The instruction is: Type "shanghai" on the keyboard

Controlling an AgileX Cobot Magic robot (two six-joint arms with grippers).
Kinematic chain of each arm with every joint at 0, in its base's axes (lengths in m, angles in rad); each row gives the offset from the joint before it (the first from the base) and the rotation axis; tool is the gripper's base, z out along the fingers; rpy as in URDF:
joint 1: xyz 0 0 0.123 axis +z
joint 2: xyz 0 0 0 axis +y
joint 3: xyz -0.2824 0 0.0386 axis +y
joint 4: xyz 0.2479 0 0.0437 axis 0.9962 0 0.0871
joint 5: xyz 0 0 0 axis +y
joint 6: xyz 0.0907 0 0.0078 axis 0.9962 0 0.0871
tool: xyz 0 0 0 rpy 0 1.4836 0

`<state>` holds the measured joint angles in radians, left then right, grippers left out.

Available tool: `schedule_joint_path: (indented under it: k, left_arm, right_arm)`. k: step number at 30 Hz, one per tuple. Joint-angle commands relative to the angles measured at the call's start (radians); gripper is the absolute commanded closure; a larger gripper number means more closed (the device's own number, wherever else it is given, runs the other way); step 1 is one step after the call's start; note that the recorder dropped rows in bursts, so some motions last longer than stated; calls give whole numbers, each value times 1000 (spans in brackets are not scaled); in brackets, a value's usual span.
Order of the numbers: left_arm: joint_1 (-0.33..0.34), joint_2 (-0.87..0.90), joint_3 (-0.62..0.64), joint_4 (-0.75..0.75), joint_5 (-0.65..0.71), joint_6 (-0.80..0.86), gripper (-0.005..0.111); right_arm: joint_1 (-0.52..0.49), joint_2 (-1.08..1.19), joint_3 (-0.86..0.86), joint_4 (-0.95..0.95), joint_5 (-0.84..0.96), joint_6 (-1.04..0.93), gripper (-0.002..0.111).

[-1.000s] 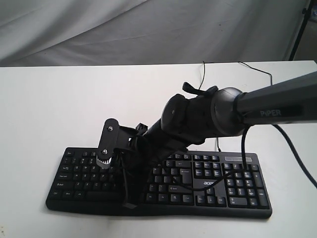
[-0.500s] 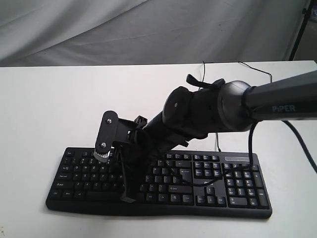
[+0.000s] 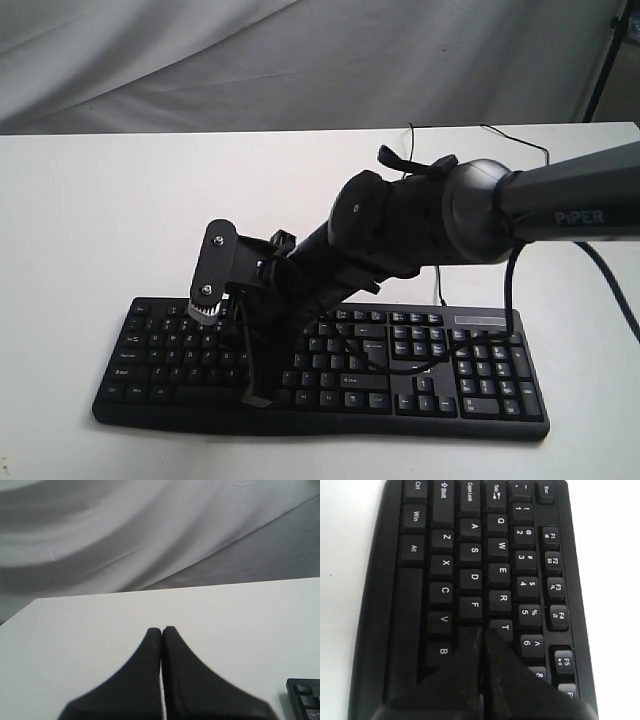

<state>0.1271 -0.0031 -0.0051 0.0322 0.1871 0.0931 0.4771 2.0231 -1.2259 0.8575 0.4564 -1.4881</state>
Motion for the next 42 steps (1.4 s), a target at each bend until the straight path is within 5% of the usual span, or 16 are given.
schedule_joint_path:
  k: [1, 42]
  left_arm:
    - [-4, 3, 5, -1, -4, -3, 106]
    - [-4, 3, 5, -1, -4, -3, 106]
  right_arm:
    - [0, -8, 2, -1, 0, 5, 108]
    - [63, 32, 2, 233, -101, -142, 108]
